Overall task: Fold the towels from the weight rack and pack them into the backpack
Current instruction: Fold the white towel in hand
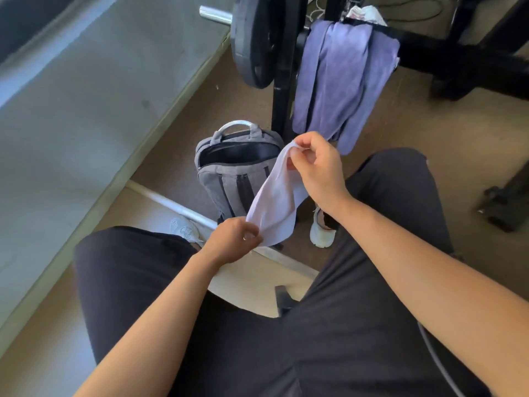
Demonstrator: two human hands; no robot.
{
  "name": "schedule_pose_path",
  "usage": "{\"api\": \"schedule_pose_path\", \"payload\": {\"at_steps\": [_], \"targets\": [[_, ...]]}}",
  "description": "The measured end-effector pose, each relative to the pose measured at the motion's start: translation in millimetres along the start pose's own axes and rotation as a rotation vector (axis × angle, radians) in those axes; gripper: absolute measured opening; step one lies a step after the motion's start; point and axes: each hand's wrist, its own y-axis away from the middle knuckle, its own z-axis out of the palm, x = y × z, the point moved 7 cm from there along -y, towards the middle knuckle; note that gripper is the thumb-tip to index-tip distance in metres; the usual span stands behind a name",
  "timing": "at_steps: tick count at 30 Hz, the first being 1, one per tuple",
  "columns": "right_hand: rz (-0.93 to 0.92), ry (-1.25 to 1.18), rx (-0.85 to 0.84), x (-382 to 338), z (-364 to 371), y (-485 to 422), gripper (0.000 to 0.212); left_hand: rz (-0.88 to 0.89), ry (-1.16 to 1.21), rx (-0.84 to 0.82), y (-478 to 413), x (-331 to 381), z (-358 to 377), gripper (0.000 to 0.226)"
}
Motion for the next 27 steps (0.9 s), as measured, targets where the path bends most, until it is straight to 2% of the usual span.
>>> {"api": "schedule_pose_path", "payload": {"at_steps": [6,12,15,19,22,25,27], "targets": [[0.14,-0.133,0.12,18,-16,-16,0.01,0.006,0.082,0.106,-1,1,-4,0.006],[0.242,-0.247,0.176,32,-28,-45,0.009,0.049,0.104,0.353,6,0,-25,0.0],[0.285,-0.242,0.211,46,-34,-58,0.011,0.113,0.111,0.432,10,5,-39,0.013],[0.35,-0.214,0.24,69,-42,-64,0.013,0.101,0.165,0.509,4,-15,-63,0.013],[0.359,-0.071,0.074,89,-31,-57,0.016,0.067,0.169,0.611,6,-36,-89,0.006],[0.328,0.083,-0.307,96,-9,-49,0.017,-0.033,0.169,0.708,13,-62,-116,0.003],[0.343,0.163,-0.548,89,-3,-42,0.009,-0.086,0.138,0.756,19,-75,-131,0.005]]}}
